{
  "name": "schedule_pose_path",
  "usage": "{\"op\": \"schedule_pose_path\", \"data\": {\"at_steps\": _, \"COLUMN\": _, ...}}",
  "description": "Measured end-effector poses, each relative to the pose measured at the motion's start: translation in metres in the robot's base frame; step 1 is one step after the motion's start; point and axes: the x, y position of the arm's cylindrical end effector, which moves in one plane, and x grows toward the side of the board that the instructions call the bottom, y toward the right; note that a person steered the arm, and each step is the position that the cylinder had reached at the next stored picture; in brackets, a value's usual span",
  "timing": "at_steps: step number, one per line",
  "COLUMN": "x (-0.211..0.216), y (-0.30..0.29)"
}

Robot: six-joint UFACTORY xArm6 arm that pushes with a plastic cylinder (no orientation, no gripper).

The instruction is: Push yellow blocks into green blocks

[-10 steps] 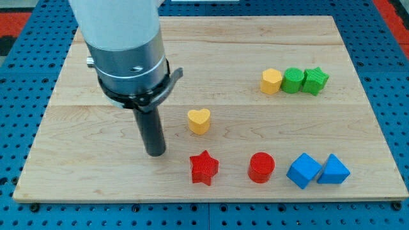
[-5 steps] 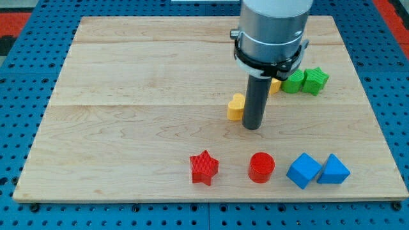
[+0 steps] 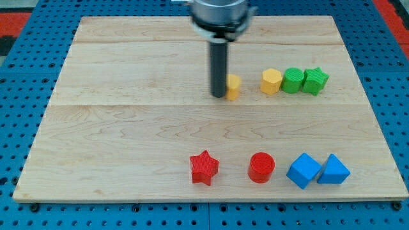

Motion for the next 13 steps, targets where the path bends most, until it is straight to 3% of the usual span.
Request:
{"op": "schedule_pose_path", "data": {"at_steps": 1, "x": -0.002, "y": 0.021}}
{"op": "schedule_pose_path", "data": {"at_steps": 13, "x": -0.007, "y": 0.008}}
